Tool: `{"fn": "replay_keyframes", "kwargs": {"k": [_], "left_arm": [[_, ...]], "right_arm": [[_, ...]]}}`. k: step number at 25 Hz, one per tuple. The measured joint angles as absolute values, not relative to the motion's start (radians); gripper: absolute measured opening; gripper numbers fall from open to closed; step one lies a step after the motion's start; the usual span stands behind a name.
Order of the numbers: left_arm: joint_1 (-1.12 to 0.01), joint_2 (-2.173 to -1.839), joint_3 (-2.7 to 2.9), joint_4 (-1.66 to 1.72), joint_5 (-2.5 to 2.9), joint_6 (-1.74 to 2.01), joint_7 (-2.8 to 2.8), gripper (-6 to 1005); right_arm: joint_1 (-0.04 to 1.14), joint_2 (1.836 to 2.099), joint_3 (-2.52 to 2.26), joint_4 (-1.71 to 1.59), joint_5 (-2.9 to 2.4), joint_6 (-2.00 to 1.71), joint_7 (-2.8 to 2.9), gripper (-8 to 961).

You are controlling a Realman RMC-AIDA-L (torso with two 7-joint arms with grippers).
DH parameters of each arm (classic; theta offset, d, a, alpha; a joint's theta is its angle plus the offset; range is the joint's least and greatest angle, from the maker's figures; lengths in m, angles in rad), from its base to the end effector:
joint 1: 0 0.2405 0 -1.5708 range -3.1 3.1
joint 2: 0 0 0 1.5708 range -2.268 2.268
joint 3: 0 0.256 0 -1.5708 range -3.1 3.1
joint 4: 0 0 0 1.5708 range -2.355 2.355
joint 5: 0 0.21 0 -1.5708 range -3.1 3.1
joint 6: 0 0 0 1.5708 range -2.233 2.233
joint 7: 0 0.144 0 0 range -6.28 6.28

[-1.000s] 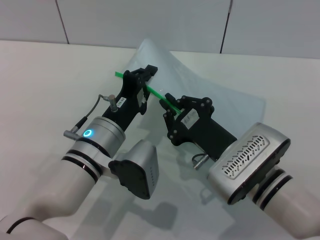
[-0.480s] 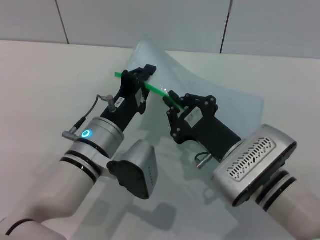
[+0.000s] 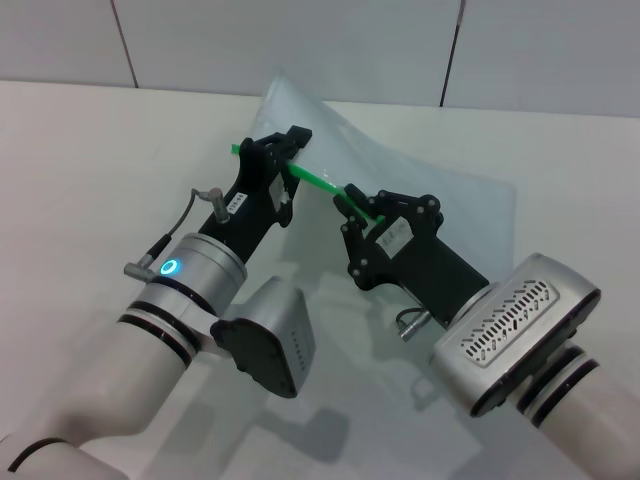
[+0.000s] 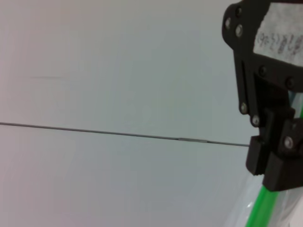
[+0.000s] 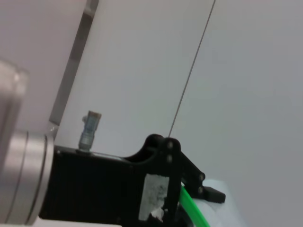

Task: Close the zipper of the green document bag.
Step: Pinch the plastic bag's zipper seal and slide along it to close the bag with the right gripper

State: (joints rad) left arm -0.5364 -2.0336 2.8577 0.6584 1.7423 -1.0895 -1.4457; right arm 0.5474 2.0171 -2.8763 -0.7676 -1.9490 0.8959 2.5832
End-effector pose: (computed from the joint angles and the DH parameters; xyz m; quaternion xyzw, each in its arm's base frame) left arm -0.2114 0.3269 -0.0942 -0.7032 0.3609 0.0771 0.6078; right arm 0.1816 0.3019 -0.1333 -0.8642 0.0193 0.2515 0.4354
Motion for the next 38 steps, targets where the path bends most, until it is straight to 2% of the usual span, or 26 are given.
{"fn": "replay_keyframes", "kwargs": {"k": [38], "left_arm": [[-0.522,-2.029,2.859,0.660,1.796,-1.089,-1.505,54]], "right_arm": [[0.504,2.017,-2.865,-0.692,-1.884,0.898,2.586,78]]}}
